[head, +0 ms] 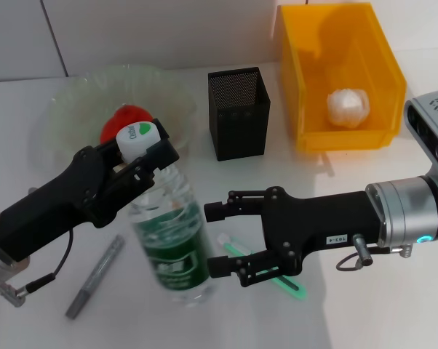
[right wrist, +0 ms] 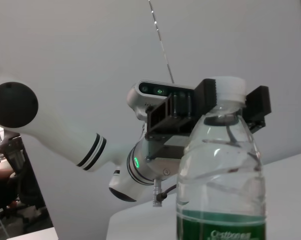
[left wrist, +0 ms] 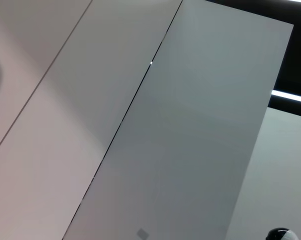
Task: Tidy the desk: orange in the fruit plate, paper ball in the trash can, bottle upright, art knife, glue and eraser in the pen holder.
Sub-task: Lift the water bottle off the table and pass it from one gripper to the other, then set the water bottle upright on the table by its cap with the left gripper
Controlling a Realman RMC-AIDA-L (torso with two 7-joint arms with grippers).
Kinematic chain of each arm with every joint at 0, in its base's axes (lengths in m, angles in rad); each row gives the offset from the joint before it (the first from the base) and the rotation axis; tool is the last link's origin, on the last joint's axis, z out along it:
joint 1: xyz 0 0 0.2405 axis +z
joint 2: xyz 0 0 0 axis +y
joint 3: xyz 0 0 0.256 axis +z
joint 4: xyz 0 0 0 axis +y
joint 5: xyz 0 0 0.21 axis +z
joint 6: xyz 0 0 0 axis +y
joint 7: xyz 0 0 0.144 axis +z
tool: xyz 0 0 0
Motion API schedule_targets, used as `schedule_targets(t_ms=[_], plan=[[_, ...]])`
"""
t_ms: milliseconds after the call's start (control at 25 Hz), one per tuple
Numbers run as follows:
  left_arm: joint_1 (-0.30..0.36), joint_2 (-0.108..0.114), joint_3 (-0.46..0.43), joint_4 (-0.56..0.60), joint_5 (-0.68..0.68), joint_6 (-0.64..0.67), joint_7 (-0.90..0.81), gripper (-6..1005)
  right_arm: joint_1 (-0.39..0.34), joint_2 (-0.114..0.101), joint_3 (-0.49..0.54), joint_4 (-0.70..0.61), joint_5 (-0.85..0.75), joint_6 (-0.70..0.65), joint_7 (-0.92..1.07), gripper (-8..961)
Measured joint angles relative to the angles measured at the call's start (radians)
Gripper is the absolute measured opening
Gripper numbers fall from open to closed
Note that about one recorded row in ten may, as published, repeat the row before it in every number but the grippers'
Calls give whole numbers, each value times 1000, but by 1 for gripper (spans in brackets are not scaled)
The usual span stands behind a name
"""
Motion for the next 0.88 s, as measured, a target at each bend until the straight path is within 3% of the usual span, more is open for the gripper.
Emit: schedule_targets(t_ms=[280, 560, 880], plan=[[16, 4, -6, 48, 4, -4, 3, 441, -46, -8, 50, -14, 18, 0, 3, 840], [79, 10, -18, 172, -2, -32, 97, 441, -190, -17, 189, -114, 21, -6, 3, 840], [80, 11, -41, 191, -1, -137, 219, 440, -232, -27, 231, -125, 14, 1, 2, 840]])
